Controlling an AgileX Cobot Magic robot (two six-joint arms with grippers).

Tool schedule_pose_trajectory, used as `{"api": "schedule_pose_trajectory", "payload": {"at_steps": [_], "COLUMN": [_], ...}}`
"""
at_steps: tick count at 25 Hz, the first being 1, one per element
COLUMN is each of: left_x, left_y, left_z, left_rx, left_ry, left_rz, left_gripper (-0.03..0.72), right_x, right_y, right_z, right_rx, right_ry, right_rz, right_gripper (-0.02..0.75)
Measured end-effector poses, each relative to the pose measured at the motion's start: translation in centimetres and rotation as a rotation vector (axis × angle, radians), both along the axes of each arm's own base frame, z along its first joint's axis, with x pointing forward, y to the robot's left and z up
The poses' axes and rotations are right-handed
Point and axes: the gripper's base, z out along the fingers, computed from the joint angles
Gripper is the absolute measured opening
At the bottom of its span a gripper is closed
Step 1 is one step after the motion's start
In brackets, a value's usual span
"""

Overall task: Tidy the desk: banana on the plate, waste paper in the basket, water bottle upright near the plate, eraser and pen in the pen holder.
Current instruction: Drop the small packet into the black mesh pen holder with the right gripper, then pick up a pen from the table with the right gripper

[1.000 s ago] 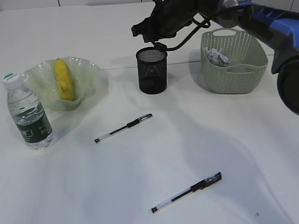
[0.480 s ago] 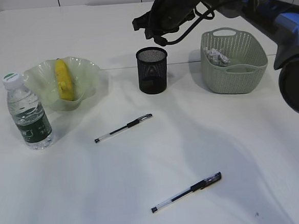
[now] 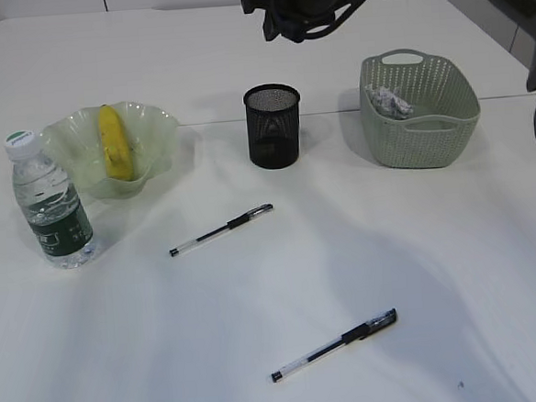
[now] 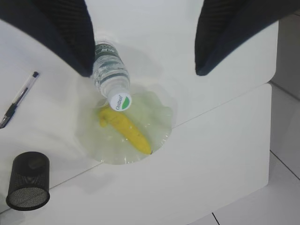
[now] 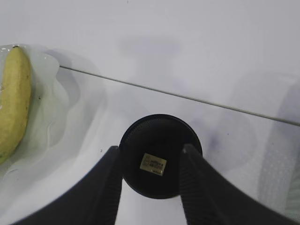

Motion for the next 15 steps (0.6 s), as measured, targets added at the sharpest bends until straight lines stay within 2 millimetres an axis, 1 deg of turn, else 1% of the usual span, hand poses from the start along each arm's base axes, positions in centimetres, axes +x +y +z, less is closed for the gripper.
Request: {"api": "schedule_pose_trajectory", "payload": {"at_steps": [4,9,12,15], "left_x": [0.0,0.0,0.0,-0.1], "left_y": [0.0,0.0,0.0,0.1], "left_z": [0.0,0.0,-0.1,-0.2], "left_rx": [0.0,0.001,0.002,0.006], "left_ry": [0.002,0.004,0.01,0.027], "left_rz": [0.0,0.001,0.002,0.006], "left_gripper": [0.475,0.475,0.475,0.475], "right_x": [-0.9,-2.1,-2.8,-3.0], "right_y": [-0.3,-0.7,-0.9,-1.0], "right_z": [1.1,2.7,3.3,3.7], "right_rx": [0.009,0.028,0.045,0.072], "right_ry": [0.043,0.092,0.139,0.157], "right_rz": [-0.021,-0.054,-0.09,-0.125], "right_gripper": [0.321,0.325,0.325,0.325]}}
